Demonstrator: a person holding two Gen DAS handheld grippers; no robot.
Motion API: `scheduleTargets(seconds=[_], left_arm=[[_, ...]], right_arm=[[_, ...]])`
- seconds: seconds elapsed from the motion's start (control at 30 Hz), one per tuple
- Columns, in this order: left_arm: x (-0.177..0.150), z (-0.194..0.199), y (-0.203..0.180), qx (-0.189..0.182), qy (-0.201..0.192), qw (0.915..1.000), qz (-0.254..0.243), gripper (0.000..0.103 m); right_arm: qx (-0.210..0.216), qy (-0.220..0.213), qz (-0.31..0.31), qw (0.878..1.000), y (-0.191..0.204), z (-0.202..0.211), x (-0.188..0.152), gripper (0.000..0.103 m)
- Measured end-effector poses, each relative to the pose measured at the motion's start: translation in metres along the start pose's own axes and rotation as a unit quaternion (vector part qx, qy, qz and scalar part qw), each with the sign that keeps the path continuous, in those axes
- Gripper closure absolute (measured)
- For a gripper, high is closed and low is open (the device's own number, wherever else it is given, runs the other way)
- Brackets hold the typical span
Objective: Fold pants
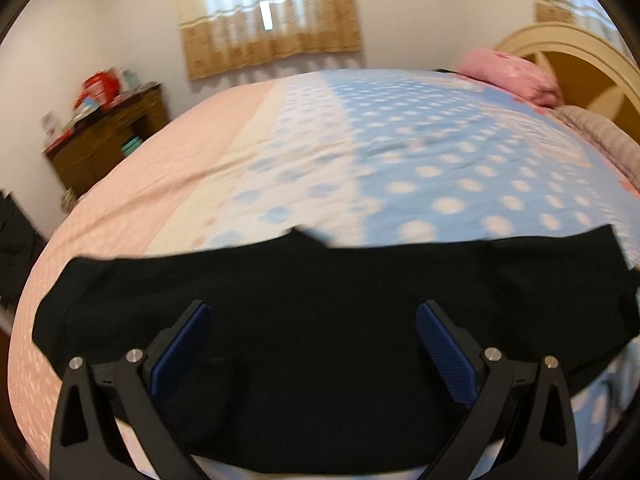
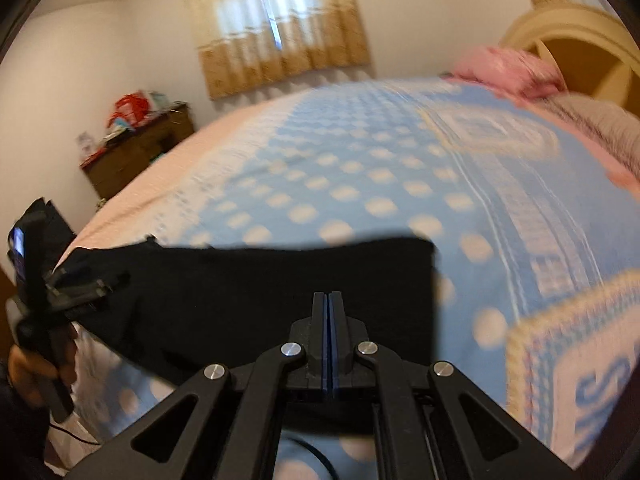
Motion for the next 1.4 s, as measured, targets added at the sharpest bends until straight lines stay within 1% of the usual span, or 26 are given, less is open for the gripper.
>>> scheduleTargets(seconds=[0.1,0.17,0.2,0.23,0.33,0.4,0.43,0.53,0.6,0.63,0.7,0.77,0.8,0.83,0.9,0.93,1.03,1.07,1.1,1.23,1.27,1.33,1.4], left_arm=[[0.009,0.006,-0.03,-0.038,0.004,0.999,-0.025,0.0],[0.015,0.007,-0.052,-0.053,0.008,0.9978,-0.038,0.0],[0.016,0.006,-0.06,-0.057,0.01,0.9973,-0.044,0.0],[0.017,0.005,-0.069,-0.062,0.013,0.9966,-0.053,0.0],[0.017,-0.001,-0.095,-0.077,0.032,0.994,-0.071,0.0],[0.016,-0.008,-0.108,-0.091,0.049,0.9919,-0.074,0.0],[0.015,-0.011,-0.113,-0.09,0.055,0.9917,-0.075,0.0],[0.007,-0.029,-0.125,-0.067,0.083,0.9911,-0.079,0.0],[0.004,-0.03,-0.123,-0.076,0.079,0.9917,-0.068,0.0],[0.003,-0.03,-0.122,-0.079,0.081,0.9914,-0.065,0.0],[0.003,-0.029,-0.122,-0.08,0.083,0.9912,-0.065,0.0],[0.004,-0.029,-0.122,-0.078,0.082,0.9915,-0.063,0.0],[0.004,-0.028,-0.122,-0.077,0.081,0.9917,-0.063,0.0],[0.004,-0.028,-0.123,-0.077,0.081,0.9918,-0.063,0.0],[0.003,-0.027,-0.123,-0.077,0.081,0.9918,-0.062,0.0],[0.003,-0.027,-0.123,-0.078,0.081,0.9918,-0.062,0.0],[0.003,-0.03,-0.123,-0.08,0.08,0.9917,-0.061,0.0],[0.003,-0.031,-0.122,-0.081,0.081,0.9917,-0.06,0.0],[0.003,-0.031,-0.122,-0.083,0.081,0.9916,-0.058,0.0],[0.002,-0.027,-0.117,-0.09,0.088,0.9904,-0.057,0.0],[0.002,-0.023,-0.112,-0.096,0.086,0.9901,-0.055,0.0],[0.002,-0.016,-0.094,-0.099,0.075,0.9915,-0.039,0.0],[0.003,-0.01,-0.065,-0.099,0.067,0.9928,-0.007,0.0]], right_arm=[[0.011,0.022,-0.023,0.999,-0.01,-0.013,-0.013,0.102],[0.016,0.045,-0.032,0.998,-0.014,-0.023,-0.019,0.101],[0.022,0.049,-0.038,0.998,-0.016,-0.029,-0.022,0.101],[0.028,0.04,-0.044,0.998,-0.018,-0.027,-0.024,0.101],[0.04,0.038,-0.052,0.997,-0.021,-0.027,-0.029,0.101],[0.047,0.039,-0.056,0.997,-0.024,-0.025,-0.034,0.101],[0.051,0.041,-0.058,0.996,-0.025,-0.023,-0.038,0.101],[0.054,0.054,-0.058,0.995,-0.025,-0.017,-0.044,0.101],[0.051,0.068,-0.059,0.995,-0.025,-0.01,-0.042,0.101],[0.047,0.06,-0.06,0.995,-0.025,-0.004,-0.037,0.101],[0.031,0.019,-0.048,0.998,-0.025,0.009,-0.019,0.101],[0.011,-0.009,-0.039,0.999,-0.023,0.012,0.002,0.101],[0.003,-0.022,-0.04,0.999,-0.023,0.009,0.016,0.101],[0.002,-0.027,-0.039,0.999,-0.023,0.004,0.025,0.101],[-0.019,-0.02,-0.031,0.999,-0.021,-0.016,0.041,0.101],[-0.021,-0.011,-0.03,0.999,-0.021,-0.025,0.044,0.101],[-0.008,0.027,-0.056,0.998,-0.03,-0.061,0.044,0.101],[0.0,0.011,-0.065,0.998,-0.033,-0.061,0.045,0.101],[0.003,0.007,-0.072,0.997,-0.034,-0.062,0.044,0.101],[-0.004,0.013,-0.076,0.997,-0.029,-0.053,0.044,0.101],[0.001,0.005,-0.082,0.997,-0.028,-0.045,0.043,0.101],[0.015,-0.028,-0.078,0.996,-0.019,-0.024,0.038,0.101],[0.017,-0.056,-0.069,0.996,-0.003,-0.008,0.032,0.101]])
Point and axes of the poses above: each gripper's, at about its wrist camera, not at the fingertips, and z roughly against the way its jaws point, y to its left, x to its top, the point moved 2 cm from there along -z, roughly the way its jaws point, and after that the axes turned 12 degrees about y, right-handed, at the moved point
